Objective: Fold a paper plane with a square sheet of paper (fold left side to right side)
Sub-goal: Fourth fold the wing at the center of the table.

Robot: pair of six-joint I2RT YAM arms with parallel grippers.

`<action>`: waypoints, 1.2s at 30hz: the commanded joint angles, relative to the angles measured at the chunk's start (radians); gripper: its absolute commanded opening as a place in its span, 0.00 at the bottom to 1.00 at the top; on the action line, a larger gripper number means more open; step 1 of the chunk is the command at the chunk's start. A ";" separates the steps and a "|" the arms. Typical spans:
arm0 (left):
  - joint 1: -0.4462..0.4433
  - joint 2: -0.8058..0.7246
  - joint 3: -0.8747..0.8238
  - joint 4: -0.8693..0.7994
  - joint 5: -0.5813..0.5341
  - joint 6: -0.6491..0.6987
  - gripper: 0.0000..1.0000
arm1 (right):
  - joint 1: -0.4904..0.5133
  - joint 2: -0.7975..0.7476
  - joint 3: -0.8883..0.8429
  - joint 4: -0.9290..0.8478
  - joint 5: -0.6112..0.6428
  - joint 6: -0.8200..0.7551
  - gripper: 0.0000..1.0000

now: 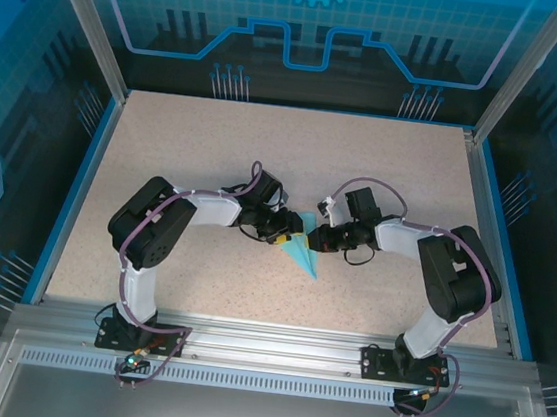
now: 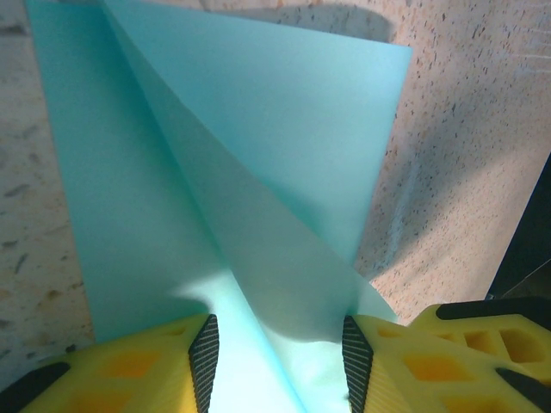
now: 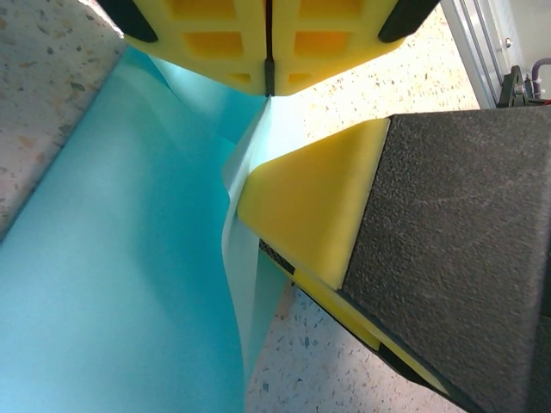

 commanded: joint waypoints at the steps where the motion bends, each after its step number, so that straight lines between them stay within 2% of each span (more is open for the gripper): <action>1: -0.007 0.038 0.014 -0.035 -0.011 0.005 0.47 | -0.021 0.015 0.020 -0.017 -0.017 -0.016 0.07; 36: -0.007 0.038 0.017 -0.048 -0.012 0.007 0.47 | -0.062 0.048 0.015 -0.068 0.020 -0.041 0.08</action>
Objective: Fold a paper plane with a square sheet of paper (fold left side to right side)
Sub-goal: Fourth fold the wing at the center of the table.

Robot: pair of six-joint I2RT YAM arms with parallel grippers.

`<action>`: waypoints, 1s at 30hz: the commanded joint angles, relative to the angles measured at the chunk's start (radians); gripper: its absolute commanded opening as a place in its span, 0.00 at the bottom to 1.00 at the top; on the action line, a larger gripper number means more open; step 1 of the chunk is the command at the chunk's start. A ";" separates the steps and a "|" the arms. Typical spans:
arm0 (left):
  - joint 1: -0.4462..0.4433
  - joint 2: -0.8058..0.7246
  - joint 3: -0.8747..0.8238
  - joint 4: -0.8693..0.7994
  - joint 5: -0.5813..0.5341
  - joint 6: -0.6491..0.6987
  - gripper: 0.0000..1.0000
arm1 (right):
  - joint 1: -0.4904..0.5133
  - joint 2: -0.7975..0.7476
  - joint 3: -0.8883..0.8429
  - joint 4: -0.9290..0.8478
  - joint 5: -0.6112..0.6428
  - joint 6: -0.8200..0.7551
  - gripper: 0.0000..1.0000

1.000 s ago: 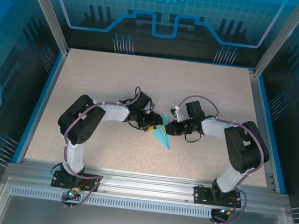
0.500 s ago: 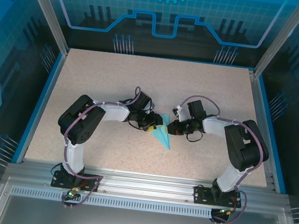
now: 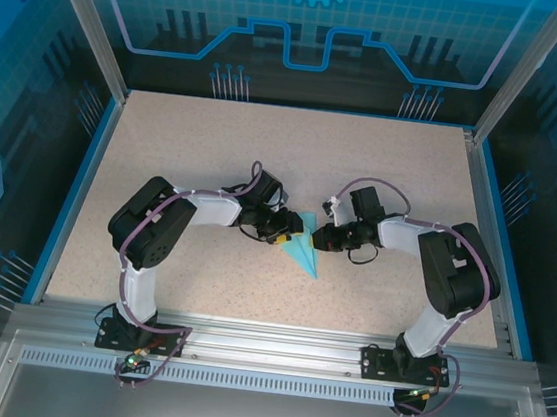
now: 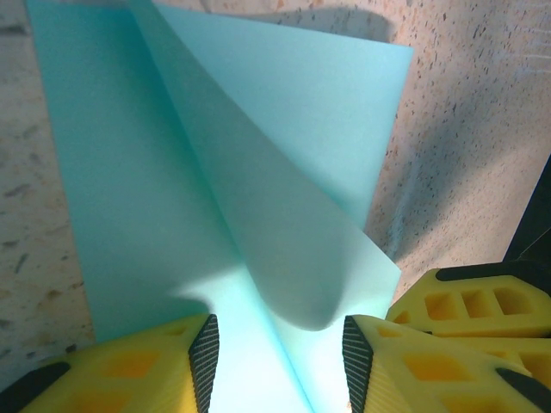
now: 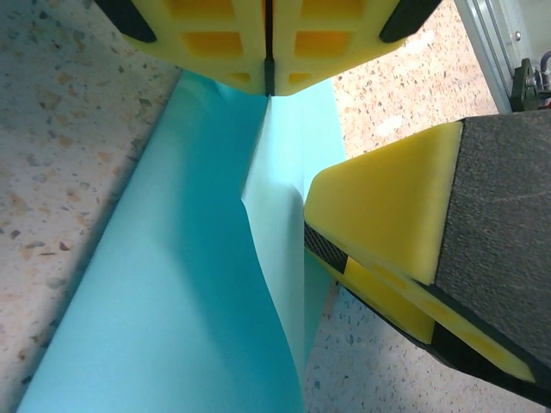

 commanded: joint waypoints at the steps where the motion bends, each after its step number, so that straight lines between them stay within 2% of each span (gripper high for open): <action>1: -0.006 0.038 0.015 -0.043 -0.011 0.007 0.47 | -0.023 0.022 0.004 -0.034 0.017 -0.019 0.08; 30: -0.007 0.037 0.012 -0.044 -0.013 0.007 0.46 | -0.027 0.051 0.003 -0.060 0.055 -0.010 0.08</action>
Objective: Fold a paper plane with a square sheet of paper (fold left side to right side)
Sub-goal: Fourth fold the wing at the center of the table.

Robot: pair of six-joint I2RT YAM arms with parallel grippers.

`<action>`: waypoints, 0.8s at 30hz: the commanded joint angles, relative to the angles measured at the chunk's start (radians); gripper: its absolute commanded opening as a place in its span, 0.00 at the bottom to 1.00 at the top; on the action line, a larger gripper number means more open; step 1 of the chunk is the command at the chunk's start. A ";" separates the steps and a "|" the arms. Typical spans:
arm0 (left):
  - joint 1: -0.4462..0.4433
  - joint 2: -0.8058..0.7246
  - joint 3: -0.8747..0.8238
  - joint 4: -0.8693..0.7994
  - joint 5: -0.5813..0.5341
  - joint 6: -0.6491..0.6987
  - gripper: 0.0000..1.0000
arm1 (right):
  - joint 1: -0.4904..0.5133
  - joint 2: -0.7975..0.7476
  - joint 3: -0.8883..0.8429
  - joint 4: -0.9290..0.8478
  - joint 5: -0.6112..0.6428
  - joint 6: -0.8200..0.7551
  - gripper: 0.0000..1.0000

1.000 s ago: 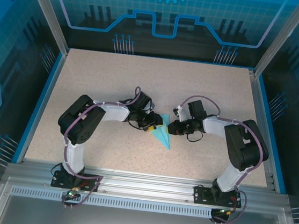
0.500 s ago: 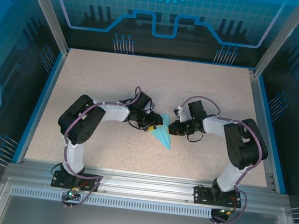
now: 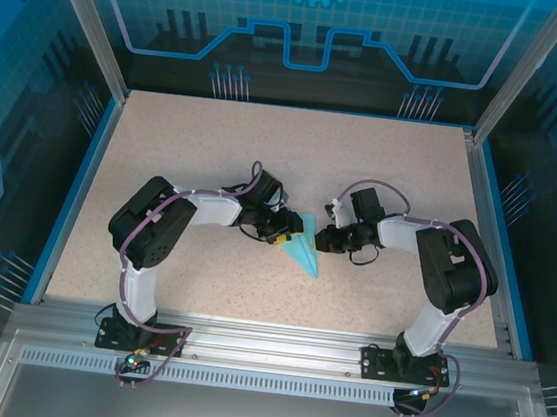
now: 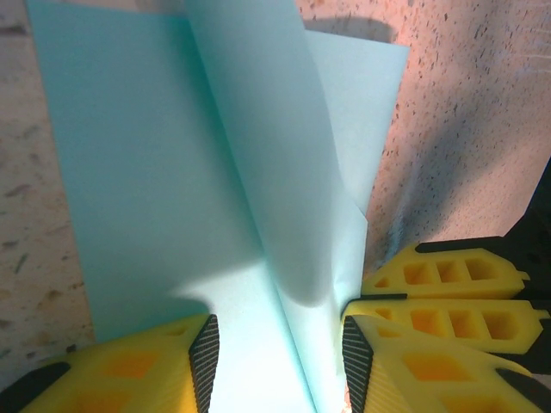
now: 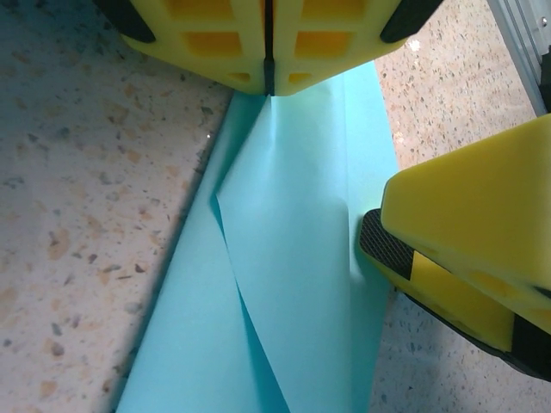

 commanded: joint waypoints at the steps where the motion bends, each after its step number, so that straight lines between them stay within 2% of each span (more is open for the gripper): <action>1: -0.006 0.035 0.007 -0.038 -0.013 0.007 0.46 | -0.015 0.023 0.003 -0.048 0.011 -0.010 0.08; 11: -0.006 -0.003 0.022 -0.046 0.003 0.010 0.47 | 0.007 0.051 0.032 -0.099 0.047 -0.020 0.08; 18: -0.006 -0.096 0.071 -0.144 -0.013 0.056 0.50 | 0.020 0.069 0.049 -0.122 0.068 -0.022 0.08; 24: -0.010 -0.072 0.109 -0.137 0.043 0.052 0.40 | 0.029 0.073 0.054 -0.127 0.076 -0.025 0.08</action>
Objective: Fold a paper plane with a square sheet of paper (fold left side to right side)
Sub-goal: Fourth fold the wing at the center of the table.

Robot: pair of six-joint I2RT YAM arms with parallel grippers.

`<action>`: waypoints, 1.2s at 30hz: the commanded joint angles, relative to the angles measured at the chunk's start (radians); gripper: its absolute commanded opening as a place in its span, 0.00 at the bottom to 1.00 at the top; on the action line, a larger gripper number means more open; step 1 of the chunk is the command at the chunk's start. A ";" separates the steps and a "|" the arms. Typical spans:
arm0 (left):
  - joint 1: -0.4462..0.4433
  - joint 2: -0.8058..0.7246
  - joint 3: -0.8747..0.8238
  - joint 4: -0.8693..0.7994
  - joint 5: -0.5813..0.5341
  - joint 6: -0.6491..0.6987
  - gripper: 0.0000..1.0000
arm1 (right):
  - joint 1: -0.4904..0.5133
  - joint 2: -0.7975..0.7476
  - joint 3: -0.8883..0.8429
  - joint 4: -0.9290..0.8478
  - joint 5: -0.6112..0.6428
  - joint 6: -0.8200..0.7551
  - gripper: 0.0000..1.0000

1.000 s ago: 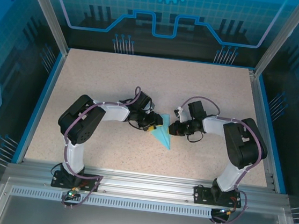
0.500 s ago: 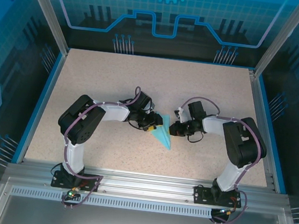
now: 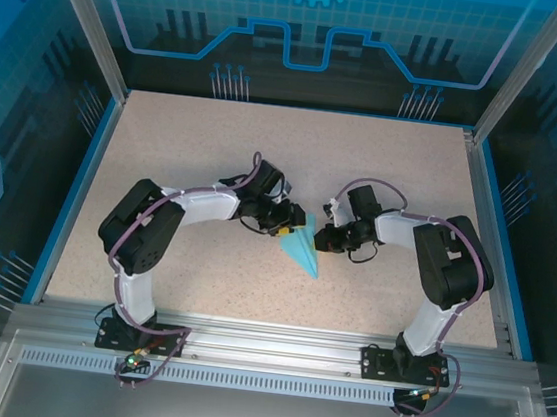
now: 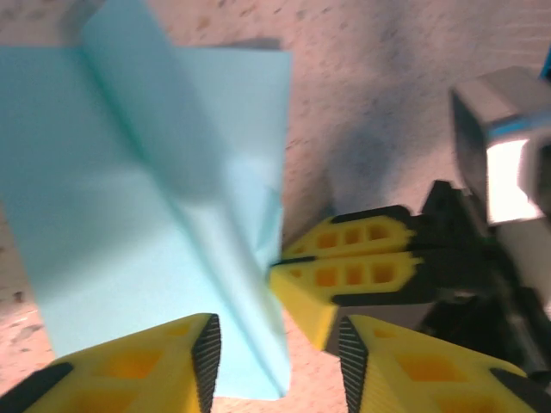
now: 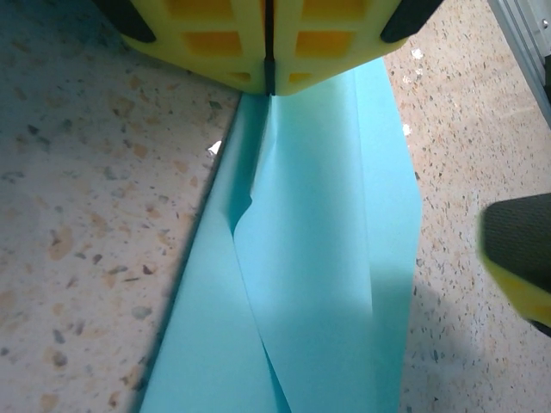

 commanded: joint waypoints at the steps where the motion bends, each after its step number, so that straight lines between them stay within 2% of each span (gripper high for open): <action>1: -0.010 0.012 0.044 -0.027 0.051 0.017 0.37 | 0.019 0.042 0.003 -0.053 0.054 -0.019 0.08; 6: -0.016 0.083 0.098 -0.013 0.078 0.003 0.35 | 0.022 0.043 0.006 -0.057 0.060 -0.021 0.08; 18: -0.016 0.210 0.189 -0.070 0.047 0.023 0.35 | 0.025 0.039 0.006 -0.063 0.070 -0.022 0.08; 31: -0.016 0.247 0.123 -0.070 0.011 0.026 0.35 | 0.024 0.019 -0.005 -0.051 0.056 -0.025 0.09; 36: -0.017 0.258 0.096 -0.053 0.010 0.013 0.34 | 0.022 -0.030 -0.006 -0.044 0.037 -0.019 0.16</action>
